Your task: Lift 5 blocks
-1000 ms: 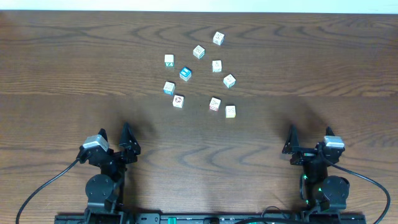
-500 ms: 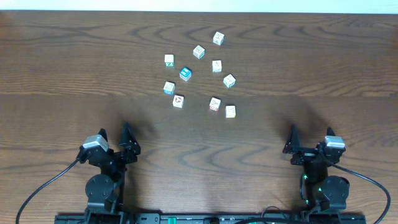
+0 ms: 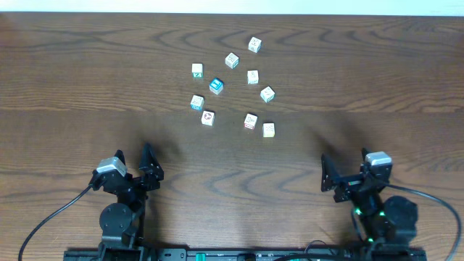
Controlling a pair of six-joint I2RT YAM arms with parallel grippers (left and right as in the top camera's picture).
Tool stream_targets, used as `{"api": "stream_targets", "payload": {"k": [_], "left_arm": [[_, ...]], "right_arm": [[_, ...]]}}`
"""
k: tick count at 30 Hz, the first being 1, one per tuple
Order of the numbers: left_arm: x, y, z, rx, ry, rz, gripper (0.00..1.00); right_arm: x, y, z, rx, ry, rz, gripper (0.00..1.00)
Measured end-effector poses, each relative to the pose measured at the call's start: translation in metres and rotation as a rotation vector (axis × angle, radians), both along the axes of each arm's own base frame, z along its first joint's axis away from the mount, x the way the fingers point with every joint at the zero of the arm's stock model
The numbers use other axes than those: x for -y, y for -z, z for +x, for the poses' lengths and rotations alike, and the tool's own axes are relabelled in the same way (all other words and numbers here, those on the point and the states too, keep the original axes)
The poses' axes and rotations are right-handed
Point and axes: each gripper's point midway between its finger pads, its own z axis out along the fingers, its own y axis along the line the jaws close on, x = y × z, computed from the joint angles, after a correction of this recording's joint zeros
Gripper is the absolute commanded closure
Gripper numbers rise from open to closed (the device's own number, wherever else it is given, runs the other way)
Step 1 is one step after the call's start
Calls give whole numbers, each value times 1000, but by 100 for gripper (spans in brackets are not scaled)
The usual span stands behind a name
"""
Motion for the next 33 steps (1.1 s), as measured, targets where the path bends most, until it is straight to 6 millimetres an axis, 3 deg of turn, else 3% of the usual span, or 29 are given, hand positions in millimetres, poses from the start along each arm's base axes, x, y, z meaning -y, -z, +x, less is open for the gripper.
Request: {"api": "stream_targets", "payload": {"k": [4,8,13,20,23,26,28,29,31,33], "left_arm": [[0,0,0,0,1,0,24],[1,0,0,0,3,0,23],[1,0,0,-1,4,0,24],[1,0,0,0,3,0,23],[1,0,0,0,3,0,24],[1,0,0,0,3,0,24],[1,0,0,0,4,0,23],[1,0,0,0,3,0,23],[1,0,0,0,4,0,23],[1,0,0,0,3,0,23]], "right_arm": [[-3,-32,-4,-75,-17,-1,1],[0,-37,6,-278,4,12,1],[-14,-53,43,-482,-72,49,1],[-46,-81,98,-437,-249,143,1],[-53,-70,115,-452,-279,161,1],[-63,-45,124,-528,-256,153,1],[-80,-22,127,-593,-262,126,1],[-92,-11,129,-621,-278,114,5],[-114,9,130,-664,-302,83,31],[-134,29,132,-690,-292,44,44]]}}
